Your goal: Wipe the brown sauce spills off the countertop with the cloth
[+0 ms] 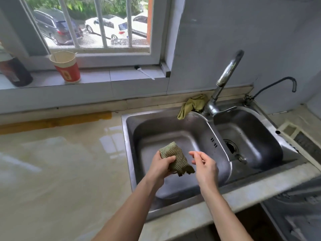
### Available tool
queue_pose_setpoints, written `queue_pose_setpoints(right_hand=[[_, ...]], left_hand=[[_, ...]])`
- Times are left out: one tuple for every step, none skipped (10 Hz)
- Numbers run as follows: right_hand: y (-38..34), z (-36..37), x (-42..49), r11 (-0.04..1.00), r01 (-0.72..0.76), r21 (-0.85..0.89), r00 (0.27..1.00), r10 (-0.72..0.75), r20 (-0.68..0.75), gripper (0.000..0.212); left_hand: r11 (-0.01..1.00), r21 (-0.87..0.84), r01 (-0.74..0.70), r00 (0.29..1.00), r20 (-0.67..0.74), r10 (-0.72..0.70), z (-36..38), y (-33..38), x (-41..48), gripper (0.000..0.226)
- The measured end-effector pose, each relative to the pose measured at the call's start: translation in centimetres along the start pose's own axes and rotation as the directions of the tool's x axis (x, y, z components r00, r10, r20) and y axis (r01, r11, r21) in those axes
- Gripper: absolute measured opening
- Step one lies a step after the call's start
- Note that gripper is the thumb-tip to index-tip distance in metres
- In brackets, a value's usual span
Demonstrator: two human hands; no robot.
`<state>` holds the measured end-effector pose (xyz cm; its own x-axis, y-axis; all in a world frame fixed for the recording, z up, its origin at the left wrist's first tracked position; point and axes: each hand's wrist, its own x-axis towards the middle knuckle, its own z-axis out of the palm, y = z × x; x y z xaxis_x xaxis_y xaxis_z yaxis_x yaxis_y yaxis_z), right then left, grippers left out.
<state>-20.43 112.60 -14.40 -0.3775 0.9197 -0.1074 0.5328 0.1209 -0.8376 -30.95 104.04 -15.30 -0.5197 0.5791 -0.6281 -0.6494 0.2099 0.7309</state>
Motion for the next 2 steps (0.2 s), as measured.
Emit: queue_pose_setpoints(right_hand=[[0.9, 0.3, 1.8, 0.999, 0.019, 0.032, 1.0, -0.019, -0.016, 0.024], [0.9, -1.0, 3.6, 0.998, 0.012, 0.056, 1.0, -0.01, -0.027, 0.02]], left_hand=[[0.987, 0.159, 0.028, 0.995, -0.098, -0.012, -0.3, -0.7, 1.7, 0.046], [0.921, 0.39, -0.008, 0.975, -0.202, 0.094, -1.0, -1.1, 1.7, 0.062]])
